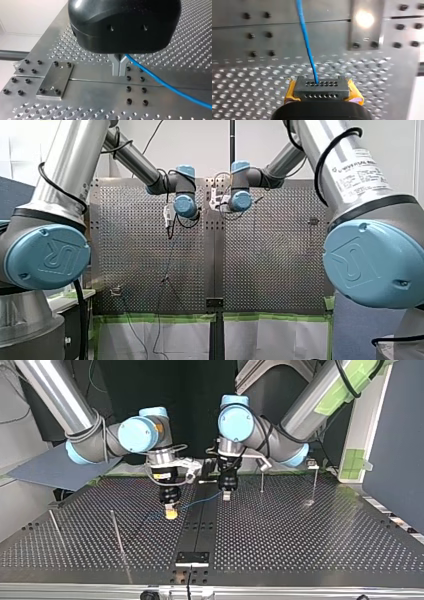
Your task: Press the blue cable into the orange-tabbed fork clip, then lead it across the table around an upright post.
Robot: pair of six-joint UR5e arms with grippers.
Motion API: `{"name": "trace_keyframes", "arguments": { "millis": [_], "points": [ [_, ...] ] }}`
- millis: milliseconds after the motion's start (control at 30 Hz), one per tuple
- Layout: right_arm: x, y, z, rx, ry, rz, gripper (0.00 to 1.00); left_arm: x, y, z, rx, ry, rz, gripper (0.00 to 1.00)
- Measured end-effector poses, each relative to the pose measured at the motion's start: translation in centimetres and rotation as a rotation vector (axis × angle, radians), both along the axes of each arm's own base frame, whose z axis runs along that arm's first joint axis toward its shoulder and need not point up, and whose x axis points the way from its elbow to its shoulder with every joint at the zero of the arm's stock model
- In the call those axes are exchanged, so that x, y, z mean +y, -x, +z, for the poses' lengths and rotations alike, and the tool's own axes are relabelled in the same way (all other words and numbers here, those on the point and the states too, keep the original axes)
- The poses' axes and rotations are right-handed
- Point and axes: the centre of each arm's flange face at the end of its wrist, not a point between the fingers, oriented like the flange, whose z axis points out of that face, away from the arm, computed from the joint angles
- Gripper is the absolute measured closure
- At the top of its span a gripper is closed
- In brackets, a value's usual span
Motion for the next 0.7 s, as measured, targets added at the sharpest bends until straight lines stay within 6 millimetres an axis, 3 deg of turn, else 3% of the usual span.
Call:
{"name": "trace_keyframes", "arguments": {
  "millis": [133,700],
  "points": [
    [0.4,0.6,2.1,-0.012,0.021,-0.005,1.00,0.0,0.4,0.8,-0.005,0.008,-0.004,1.00],
    [2.7,3.4,11.5,-0.094,0.120,-0.016,1.00,-0.1,0.0,7.7,-0.039,0.065,0.009,1.00]
  ]
}}
